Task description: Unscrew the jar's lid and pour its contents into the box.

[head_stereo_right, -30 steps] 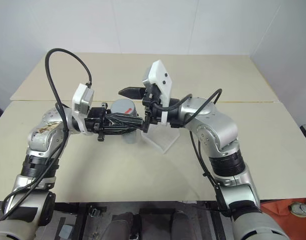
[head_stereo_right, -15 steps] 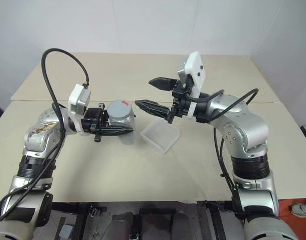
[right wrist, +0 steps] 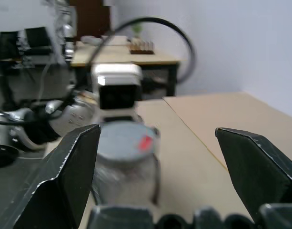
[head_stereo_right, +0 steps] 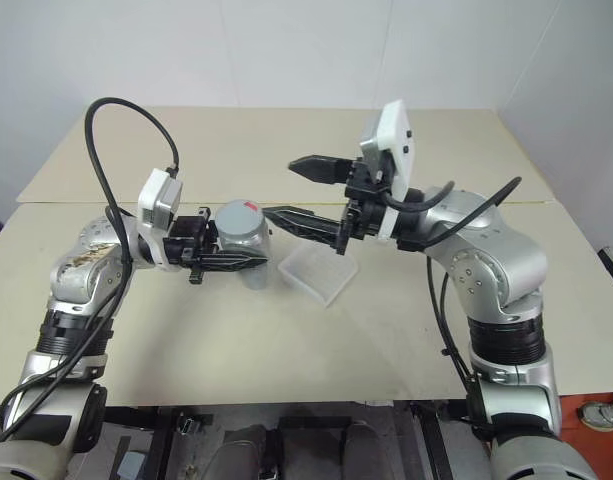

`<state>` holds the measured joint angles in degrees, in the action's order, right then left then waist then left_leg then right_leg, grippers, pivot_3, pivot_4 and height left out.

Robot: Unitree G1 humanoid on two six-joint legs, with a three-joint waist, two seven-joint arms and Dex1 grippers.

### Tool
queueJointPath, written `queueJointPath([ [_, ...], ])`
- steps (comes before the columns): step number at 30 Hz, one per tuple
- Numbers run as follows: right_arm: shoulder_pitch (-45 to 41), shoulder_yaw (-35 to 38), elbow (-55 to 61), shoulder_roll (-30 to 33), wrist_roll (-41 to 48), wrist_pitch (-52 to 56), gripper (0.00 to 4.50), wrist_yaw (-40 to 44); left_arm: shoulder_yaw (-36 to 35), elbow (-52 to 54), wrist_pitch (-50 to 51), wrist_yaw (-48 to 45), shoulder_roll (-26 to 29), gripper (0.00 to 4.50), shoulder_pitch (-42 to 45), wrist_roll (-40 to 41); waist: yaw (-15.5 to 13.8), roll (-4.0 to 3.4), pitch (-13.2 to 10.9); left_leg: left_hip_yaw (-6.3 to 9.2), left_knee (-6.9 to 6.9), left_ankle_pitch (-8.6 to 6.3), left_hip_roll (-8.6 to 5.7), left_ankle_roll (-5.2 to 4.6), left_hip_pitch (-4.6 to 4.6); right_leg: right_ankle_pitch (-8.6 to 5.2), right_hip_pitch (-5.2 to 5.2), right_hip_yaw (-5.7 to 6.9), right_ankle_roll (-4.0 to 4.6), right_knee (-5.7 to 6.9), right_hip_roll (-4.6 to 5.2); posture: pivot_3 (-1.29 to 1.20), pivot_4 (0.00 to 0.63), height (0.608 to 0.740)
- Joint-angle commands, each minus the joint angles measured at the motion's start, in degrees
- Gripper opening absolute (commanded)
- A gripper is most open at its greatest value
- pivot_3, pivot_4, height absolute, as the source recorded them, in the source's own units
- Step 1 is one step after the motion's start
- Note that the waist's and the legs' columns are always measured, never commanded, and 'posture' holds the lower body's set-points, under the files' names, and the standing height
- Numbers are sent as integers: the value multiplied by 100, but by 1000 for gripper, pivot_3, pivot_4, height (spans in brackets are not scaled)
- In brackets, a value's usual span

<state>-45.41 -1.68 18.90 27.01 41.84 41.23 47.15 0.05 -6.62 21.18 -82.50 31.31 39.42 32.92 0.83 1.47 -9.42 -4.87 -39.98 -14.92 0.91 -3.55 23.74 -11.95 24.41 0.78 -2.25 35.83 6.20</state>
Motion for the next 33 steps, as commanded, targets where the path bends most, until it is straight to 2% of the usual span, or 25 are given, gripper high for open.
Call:
queueJointPath([
  [1,-244,-281,110,-200,-57,-10,4488,-31,-24,59,-138,8,-35,1913,150,11,-5,0,0,0,0,0,-1,0,1,0,0,0,0,0,0,0,150,740],
  [8,-532,-793,-293,-618,-503,-200,4488,-4,-39,150,-140,96,-66,1913,99,10,-11,0,0,0,-2,0,-1,0,1,0,-1,1,0,0,0,0,150,740],
  [14,-691,-845,-716,-859,-765,-302,4488,76,-85,271,-114,140,-17,1913,14,50,-11,0,0,0,-1,1,-2,2,2,0,0,2,0,-1,0,0,150,740],
  [20,-642,-738,-759,-814,-800,-292,4488,152,-103,327,-93,149,24,1913,-33,69,-5,0,0,0,0,2,-2,3,2,0,1,3,0,-1,0,0,150,740],
  [33,-331,-303,-702,-239,-798,-258,4488,207,-93,343,-69,144,75,1913,-34,110,-8,0,0,0,-1,1,-2,1,1,0,0,2,0,-1,0,0,150,740],
])
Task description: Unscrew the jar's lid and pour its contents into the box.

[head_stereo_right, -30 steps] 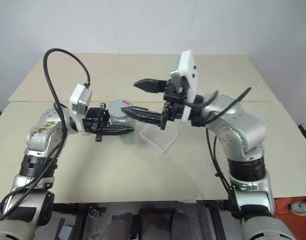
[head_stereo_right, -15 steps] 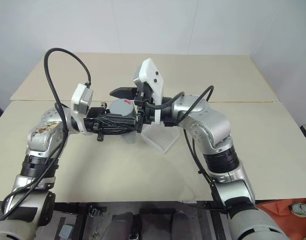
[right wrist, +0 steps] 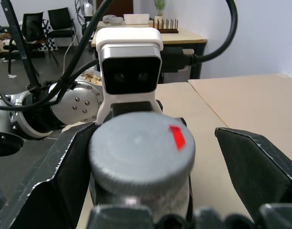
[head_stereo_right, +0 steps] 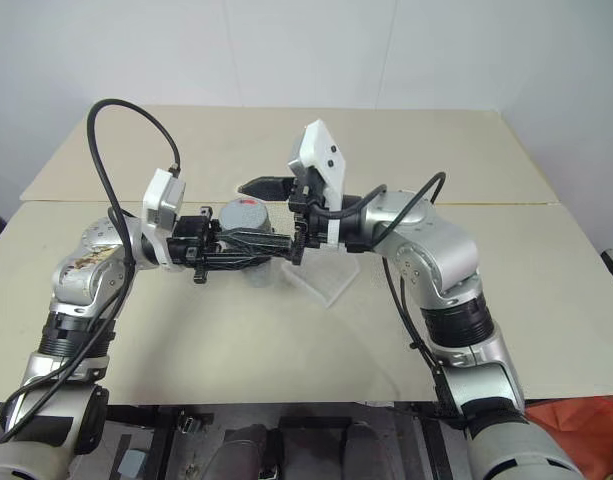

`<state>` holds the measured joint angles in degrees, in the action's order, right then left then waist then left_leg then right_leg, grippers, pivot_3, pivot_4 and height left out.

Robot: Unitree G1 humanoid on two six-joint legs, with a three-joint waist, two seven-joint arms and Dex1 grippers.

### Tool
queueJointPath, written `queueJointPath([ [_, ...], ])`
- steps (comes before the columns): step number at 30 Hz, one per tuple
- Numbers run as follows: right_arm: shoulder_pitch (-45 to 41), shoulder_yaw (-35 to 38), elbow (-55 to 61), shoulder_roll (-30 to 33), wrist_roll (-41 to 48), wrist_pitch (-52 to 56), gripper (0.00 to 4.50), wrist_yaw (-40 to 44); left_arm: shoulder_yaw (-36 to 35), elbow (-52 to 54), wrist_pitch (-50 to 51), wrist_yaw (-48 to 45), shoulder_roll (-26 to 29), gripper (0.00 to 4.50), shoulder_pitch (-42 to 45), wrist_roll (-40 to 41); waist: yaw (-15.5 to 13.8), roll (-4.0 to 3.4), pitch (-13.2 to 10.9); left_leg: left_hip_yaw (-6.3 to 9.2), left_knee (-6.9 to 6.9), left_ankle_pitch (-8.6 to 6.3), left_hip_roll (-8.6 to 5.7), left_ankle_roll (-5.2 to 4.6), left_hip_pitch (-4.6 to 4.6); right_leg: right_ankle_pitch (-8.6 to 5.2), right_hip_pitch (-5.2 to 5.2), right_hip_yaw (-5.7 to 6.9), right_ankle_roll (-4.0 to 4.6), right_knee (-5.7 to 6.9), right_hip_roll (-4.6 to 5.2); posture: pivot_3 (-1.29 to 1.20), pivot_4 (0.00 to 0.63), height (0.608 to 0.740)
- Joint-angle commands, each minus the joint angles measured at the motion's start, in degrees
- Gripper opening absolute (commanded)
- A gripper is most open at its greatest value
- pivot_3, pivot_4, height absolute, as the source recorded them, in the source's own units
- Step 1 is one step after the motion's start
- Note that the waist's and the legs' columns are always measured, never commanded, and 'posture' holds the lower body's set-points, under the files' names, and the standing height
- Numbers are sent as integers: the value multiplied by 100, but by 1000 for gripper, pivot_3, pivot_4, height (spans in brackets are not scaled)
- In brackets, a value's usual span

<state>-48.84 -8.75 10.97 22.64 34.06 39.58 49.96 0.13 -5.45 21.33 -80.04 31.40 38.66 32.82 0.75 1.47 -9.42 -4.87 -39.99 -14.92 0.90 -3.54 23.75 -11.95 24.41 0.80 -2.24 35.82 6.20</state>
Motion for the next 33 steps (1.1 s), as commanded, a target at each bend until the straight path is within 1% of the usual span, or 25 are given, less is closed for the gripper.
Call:
queueJointPath([
  [1,30,440,89,244,-16,-98,4488,-72,-99,220,-85,-105,69,1913,45,119,0,0,0,0,0,0,0,0,0,0,0,0,0,0,0,0,150,740],
  [22,293,756,261,706,147,-88,4488,-26,-105,177,-81,-189,107,1913,58,114,-3,0,0,0,1,0,0,-1,0,0,0,0,0,-1,0,0,150,740],
  [30,518,727,578,994,340,-42,4488,403,-110,132,-127,-130,55,1913,57,58,-6,0,0,0,0,-1,0,-2,1,0,0,-1,0,-2,0,0,150,740],
  [33,499,752,763,930,533,38,4488,421,-96,118,-156,-102,25,1913,45,30,-6,0,0,1,0,-1,1,-2,1,0,-1,-1,0,-2,0,0,150,740],
])
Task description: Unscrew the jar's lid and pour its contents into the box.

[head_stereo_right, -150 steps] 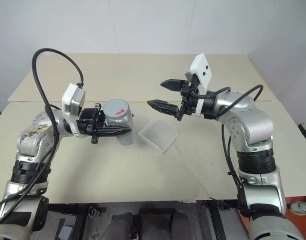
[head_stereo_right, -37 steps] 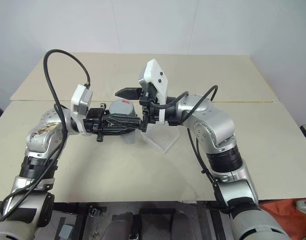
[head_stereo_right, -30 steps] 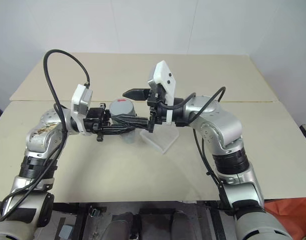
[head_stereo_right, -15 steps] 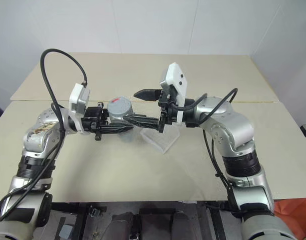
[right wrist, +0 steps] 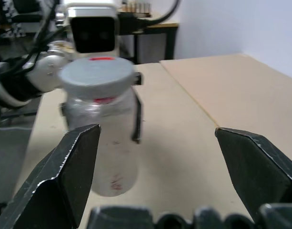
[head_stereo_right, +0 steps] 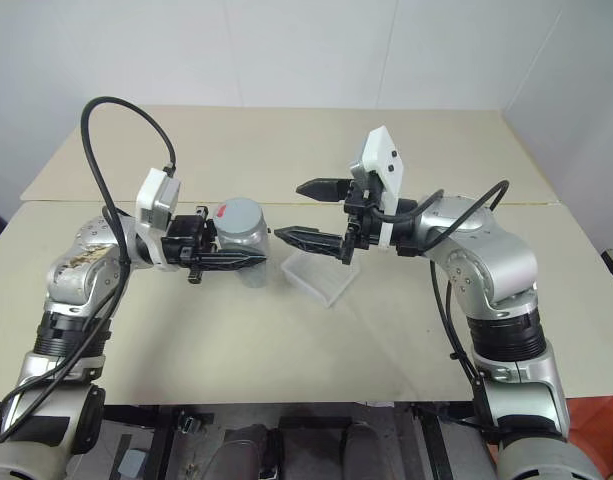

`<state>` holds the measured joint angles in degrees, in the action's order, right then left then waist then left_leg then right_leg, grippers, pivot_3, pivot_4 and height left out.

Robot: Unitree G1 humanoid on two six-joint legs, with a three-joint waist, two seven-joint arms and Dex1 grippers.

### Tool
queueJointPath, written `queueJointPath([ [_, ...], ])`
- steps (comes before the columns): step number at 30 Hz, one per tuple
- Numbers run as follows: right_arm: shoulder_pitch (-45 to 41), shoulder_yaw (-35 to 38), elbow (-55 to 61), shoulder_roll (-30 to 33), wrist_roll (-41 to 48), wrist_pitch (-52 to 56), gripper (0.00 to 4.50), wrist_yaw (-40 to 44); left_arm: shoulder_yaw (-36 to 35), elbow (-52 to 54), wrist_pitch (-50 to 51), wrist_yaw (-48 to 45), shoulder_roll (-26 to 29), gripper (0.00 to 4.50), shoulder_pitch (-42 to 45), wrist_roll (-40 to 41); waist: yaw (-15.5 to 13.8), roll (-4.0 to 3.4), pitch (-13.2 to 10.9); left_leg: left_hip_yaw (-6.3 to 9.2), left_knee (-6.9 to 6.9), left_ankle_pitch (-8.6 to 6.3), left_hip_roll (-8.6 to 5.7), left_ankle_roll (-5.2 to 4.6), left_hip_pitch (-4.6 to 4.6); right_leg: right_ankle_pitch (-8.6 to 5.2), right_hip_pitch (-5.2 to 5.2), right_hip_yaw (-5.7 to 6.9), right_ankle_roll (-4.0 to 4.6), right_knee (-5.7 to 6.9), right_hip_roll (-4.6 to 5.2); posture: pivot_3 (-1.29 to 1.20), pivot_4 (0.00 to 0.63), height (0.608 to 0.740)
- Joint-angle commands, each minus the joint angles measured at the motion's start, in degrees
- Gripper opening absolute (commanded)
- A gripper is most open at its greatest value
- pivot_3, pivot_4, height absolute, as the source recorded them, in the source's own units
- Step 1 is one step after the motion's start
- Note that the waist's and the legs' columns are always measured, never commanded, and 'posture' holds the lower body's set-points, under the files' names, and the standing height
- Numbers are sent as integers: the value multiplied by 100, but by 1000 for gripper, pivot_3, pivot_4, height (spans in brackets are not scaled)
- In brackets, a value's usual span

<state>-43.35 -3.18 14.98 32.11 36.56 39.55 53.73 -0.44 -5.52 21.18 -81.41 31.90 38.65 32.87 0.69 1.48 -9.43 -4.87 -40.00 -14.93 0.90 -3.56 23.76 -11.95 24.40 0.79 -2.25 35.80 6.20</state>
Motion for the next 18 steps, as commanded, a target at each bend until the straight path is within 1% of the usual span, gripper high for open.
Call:
queueJointPath([
  [1,-101,184,414,-85,352,73,4488,-15,-31,129,-150,46,-35,1913,39,13,0,0,0,0,0,0,0,0,0,0,0,0,0,0,0,0,150,740],
  [5,-244,73,508,-311,447,137,4488,-176,-8,122,-185,69,-54,1913,33,-22,7,0,0,0,0,0,1,0,-1,0,0,0,0,2,0,0,150,740],
  [12,-467,-318,362,-680,117,96,4488,-487,7,146,-233,110,-64,1913,21,-73,5,0,0,0,0,1,0,1,-1,0,0,1,0,2,0,0,150,740],
  [18,-583,-461,194,-863,-72,68,4488,-590,-8,215,-209,128,-40,1913,-16,-58,-2,0,0,0,0,1,0,2,-1,0,0,2,0,3,0,0,150,740],
])
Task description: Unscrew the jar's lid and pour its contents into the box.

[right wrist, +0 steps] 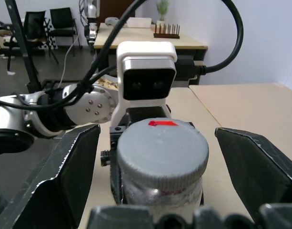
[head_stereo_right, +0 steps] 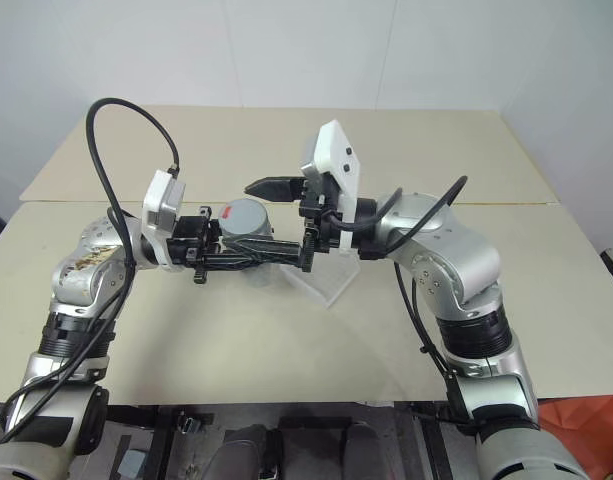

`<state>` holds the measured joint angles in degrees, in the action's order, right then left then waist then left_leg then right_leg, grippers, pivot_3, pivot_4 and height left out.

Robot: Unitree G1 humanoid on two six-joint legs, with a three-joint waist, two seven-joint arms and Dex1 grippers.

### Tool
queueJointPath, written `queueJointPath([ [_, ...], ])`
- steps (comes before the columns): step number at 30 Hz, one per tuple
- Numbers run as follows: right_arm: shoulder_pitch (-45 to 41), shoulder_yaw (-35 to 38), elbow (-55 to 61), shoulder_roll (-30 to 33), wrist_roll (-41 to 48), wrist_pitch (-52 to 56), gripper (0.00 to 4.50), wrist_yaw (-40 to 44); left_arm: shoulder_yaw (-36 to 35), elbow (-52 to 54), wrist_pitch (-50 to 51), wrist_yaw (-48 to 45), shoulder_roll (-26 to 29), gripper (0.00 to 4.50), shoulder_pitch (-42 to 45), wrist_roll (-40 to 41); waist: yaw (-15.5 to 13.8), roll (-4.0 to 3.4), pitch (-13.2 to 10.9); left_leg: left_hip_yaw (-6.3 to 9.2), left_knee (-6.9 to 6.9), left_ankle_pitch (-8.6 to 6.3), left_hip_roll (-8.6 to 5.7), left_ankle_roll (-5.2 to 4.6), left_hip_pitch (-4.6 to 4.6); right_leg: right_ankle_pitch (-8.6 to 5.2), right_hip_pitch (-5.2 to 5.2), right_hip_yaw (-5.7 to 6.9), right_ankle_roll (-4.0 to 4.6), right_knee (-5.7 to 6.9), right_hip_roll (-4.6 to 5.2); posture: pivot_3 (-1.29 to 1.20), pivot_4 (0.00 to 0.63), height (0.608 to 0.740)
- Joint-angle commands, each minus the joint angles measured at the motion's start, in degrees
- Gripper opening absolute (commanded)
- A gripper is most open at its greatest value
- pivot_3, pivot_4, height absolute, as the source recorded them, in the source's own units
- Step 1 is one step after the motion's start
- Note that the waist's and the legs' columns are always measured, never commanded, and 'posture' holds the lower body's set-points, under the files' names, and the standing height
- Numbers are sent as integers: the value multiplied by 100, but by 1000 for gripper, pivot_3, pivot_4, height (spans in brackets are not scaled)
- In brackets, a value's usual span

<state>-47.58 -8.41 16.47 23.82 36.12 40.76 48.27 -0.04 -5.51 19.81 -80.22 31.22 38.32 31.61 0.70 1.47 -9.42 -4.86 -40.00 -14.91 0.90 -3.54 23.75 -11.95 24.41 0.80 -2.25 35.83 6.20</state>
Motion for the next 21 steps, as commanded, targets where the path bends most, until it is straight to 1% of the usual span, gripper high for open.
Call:
queueJointPath([
  [1,-164,65,34,-45,-27,-51,4488,-33,-50,219,-73,10,31,1913,11,68,-6,0,0,0,0,0,0,0,0,0,0,0,0,-1,0,0,150,740],
  [5,-161,53,31,-54,-28,-20,4488,29,-58,230,-70,17,39,1913,-5,73,0,0,0,0,0,0,0,0,0,0,0,0,0,-1,0,0,150,740],
  [7,-147,53,40,-36,-20,-10,4119,63,-56,227,-73,21,35,1913,-6,71,2,0,0,0,1,0,0,0,0,0,0,0,0,-1,0,0,150,740],
  [8,-140,53,45,-27,-20,-10,3851,81,-55,225,-75,21,34,1913,-6,70,2,0,0,0,1,0,0,0,0,0,0,0,0,0,0,0,150,740],
  [11,-128,45,63,20,-13,17,2846,144,-54,224,-77,19,35,1913,-9,74,-1,0,0,0,0,0,0,-1,0,0,0,0,0,-1,0,0,150,740],
  [12,-126,47,62,37,-14,23,2731,167,-50,220,-77,21,31,1913,-5,74,-1,0,0,0,0,0,0,0,0,0,0,0,0,-1,0,0,150,740],
  [18,-165,116,-1,56,15,84,2731,197,-42,219,-80,29,21,1913,-10,77,2,0,0,0,0,0,0,0,0,0,0,0,0,0,0,0,150,740],
  [21,-228,271,-67,-3,196,220,2731,141,-38,215,-80,30,27,1913,-17,74,1,0,0,0,0,0,0,-1,0,0,0,0,0,0,0,0,150,740],
])
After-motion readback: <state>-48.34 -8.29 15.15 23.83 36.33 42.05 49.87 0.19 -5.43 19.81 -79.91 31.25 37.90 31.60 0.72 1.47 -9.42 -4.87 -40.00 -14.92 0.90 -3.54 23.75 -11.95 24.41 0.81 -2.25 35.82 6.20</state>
